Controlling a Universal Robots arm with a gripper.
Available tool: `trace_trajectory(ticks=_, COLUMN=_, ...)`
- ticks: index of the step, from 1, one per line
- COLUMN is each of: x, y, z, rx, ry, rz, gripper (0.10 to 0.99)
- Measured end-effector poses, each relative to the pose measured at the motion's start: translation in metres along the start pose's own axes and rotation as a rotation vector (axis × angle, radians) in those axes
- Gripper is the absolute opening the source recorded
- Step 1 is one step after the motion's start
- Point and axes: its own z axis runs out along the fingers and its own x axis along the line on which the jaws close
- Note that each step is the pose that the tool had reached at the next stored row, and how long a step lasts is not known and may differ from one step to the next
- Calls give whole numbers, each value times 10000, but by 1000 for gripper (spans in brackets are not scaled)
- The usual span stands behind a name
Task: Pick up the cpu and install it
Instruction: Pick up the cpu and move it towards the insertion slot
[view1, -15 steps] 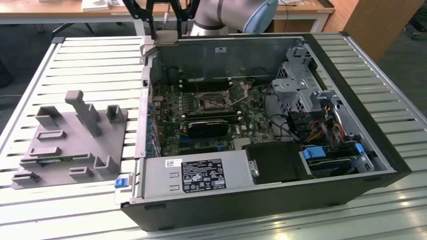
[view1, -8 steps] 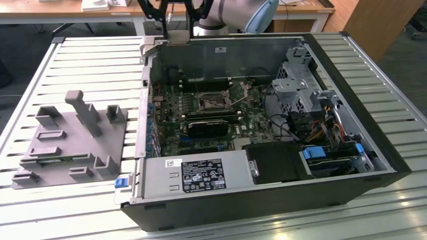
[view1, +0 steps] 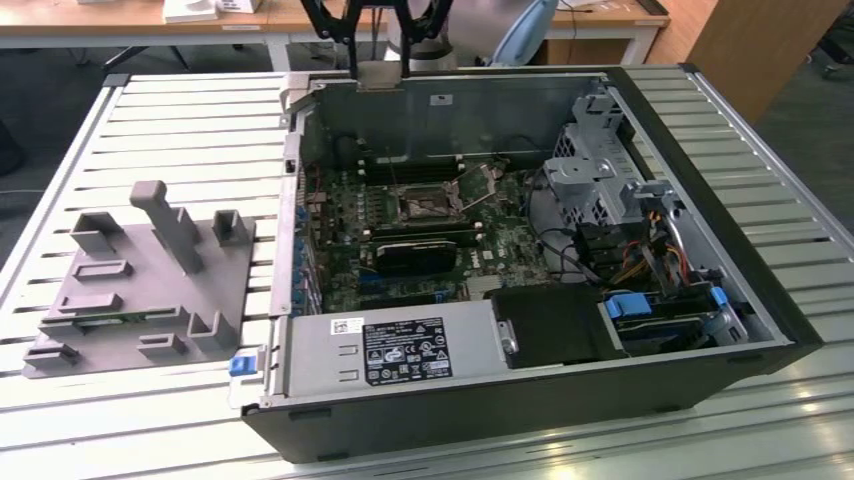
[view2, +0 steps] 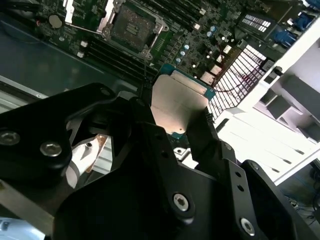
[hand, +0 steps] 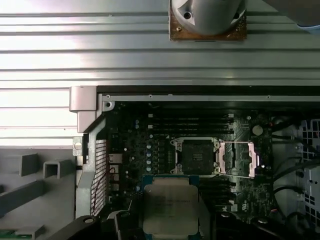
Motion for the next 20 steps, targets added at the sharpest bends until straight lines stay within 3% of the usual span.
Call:
trace_trajectory(ticks=12, x=-321, y=7, z=5, rx=0, ry=0, rz=0, gripper=529)
trace_trajectory(ticks=20, x=-436, y=9, z=10, rx=0, ry=0, rz=1, gripper=529)
